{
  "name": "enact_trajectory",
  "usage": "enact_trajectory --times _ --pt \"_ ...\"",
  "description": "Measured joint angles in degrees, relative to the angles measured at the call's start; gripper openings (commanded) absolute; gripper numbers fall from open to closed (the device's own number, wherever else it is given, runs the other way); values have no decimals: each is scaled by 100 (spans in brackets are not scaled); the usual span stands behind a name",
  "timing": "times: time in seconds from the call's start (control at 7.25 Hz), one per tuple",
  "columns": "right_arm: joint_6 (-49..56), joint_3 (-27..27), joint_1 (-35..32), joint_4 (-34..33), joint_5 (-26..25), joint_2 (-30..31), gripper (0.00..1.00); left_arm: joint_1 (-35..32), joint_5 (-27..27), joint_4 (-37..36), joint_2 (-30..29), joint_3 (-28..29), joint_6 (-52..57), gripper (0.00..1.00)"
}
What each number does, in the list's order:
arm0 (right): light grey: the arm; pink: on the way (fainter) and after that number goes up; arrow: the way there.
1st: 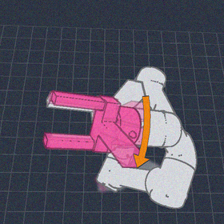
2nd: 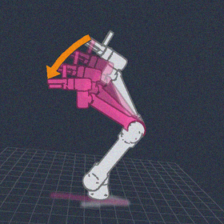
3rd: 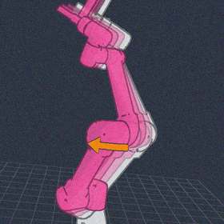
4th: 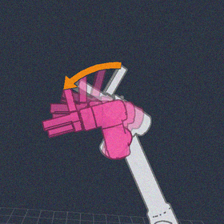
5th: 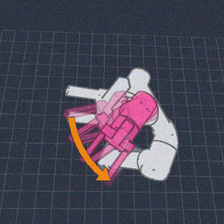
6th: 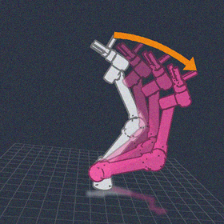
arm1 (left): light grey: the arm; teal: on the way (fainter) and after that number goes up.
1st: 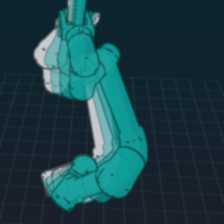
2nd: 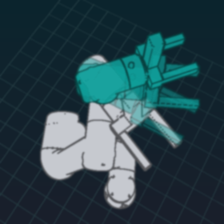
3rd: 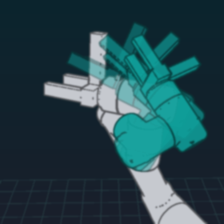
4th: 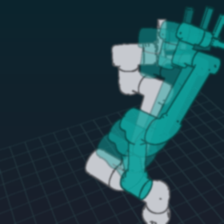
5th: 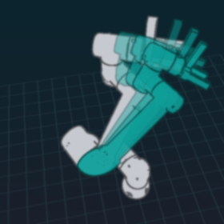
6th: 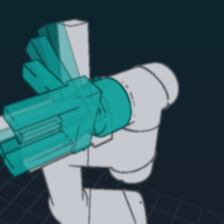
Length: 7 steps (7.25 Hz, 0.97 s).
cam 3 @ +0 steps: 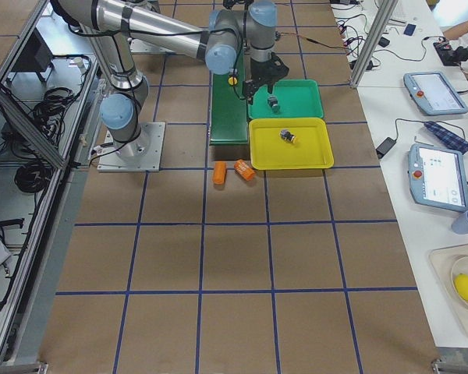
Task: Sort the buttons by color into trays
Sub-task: 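Raise the left gripper away while the right gripper returns toward the belt, then grasp the next yellow button on the belt with the right gripper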
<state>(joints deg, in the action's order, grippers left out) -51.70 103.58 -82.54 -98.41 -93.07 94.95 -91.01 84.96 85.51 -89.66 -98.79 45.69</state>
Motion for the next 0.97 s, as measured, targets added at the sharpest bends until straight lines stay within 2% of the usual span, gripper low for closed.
enact_trajectory --times 0.14,0.55,0.97 --pt "-351 181 -93 221 9 182 100 -7 -19 138 63 234 -858 100" --pt "-1510 563 -276 14 548 258 100 -12 30 131 289 475 -3244 100" --pt "-1939 1174 -601 -720 679 253 100 15 11 -51 319 484 -4741 100"
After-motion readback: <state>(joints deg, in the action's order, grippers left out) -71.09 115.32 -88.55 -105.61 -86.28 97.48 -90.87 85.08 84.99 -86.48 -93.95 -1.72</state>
